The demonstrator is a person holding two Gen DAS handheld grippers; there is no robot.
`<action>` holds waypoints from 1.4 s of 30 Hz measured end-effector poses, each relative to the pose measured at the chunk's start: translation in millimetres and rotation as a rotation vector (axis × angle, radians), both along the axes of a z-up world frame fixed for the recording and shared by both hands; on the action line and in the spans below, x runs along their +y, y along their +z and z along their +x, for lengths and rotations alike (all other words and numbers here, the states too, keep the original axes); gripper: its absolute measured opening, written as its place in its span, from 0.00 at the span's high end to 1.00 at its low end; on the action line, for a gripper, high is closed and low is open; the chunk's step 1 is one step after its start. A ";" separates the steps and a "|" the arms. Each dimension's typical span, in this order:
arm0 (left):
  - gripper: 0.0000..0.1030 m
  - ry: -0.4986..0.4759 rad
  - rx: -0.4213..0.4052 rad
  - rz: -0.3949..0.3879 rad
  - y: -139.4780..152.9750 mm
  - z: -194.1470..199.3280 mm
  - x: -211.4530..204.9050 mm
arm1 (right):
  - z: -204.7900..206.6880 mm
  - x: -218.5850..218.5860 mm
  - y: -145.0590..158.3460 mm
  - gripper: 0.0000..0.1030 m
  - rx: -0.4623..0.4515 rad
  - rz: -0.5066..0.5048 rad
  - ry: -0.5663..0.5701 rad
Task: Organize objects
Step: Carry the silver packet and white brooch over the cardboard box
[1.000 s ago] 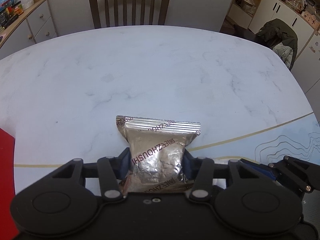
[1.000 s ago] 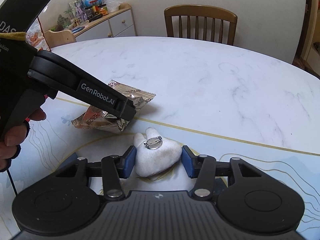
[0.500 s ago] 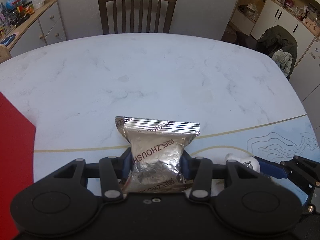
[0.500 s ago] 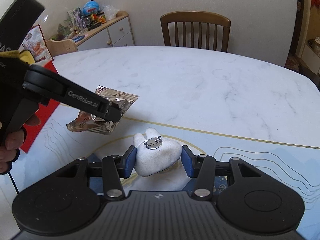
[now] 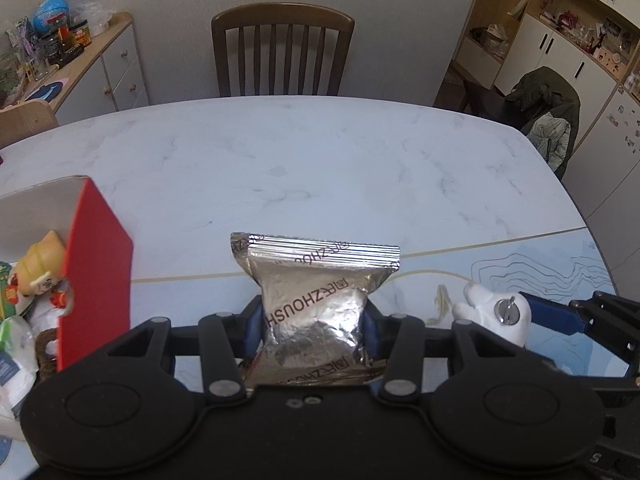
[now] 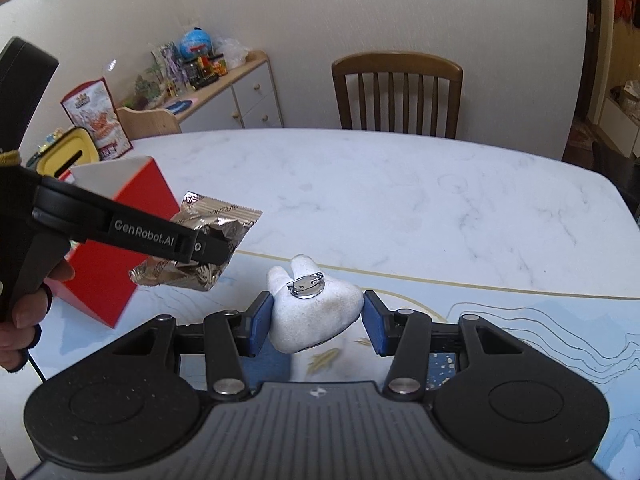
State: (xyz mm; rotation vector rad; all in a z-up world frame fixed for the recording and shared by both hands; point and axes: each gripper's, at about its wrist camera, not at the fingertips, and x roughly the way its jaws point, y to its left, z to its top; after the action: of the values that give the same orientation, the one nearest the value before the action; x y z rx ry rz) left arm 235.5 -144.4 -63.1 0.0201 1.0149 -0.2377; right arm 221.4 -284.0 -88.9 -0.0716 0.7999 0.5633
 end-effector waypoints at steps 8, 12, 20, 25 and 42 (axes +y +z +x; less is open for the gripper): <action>0.55 0.000 -0.042 -0.039 27.3 -29.9 32.4 | -30.9 15.3 32.3 0.54 -0.028 0.020 -0.016; 0.55 -0.007 -0.057 -0.048 38.5 -42.0 50.9 | -46.7 31.6 45.2 0.54 -0.031 0.020 -0.010; 0.55 -0.019 -0.080 -0.053 54.0 -60.2 96.1 | -80.8 78.3 67.6 0.54 -0.050 0.012 -0.003; 0.55 -0.025 -0.081 -0.050 59.7 -65.5 132.0 | -99.3 110.7 78.6 0.54 -0.060 0.014 -0.005; 0.55 0.002 -0.086 -0.042 55.2 -55.8 241.7 | -117.7 221.7 89.6 0.54 -0.074 -0.007 0.023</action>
State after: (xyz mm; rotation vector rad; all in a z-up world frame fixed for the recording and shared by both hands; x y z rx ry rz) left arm 179.8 97.3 -7.8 -0.0091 0.9238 -0.2541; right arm 103.7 -62.3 0.6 -0.1077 0.7295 0.5767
